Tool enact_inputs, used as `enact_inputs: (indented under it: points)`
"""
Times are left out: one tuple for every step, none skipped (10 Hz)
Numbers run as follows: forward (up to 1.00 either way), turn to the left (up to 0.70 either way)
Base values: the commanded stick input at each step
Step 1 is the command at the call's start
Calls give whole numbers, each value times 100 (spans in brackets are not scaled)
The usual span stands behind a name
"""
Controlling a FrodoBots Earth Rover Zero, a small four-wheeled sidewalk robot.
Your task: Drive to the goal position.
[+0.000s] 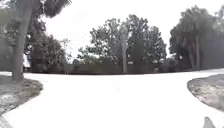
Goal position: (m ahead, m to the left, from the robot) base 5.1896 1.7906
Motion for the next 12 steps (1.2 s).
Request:
enact_inputs:
  points:
    - [70,0]
    - [70,0]
    - [70,32]
    - [70,35]
    - [70,35]
    - [70,25]
    - [70,5]
    - [70,0]
    - [70,0]
    - [70,0]
    - [70,0]
    - [70,0]
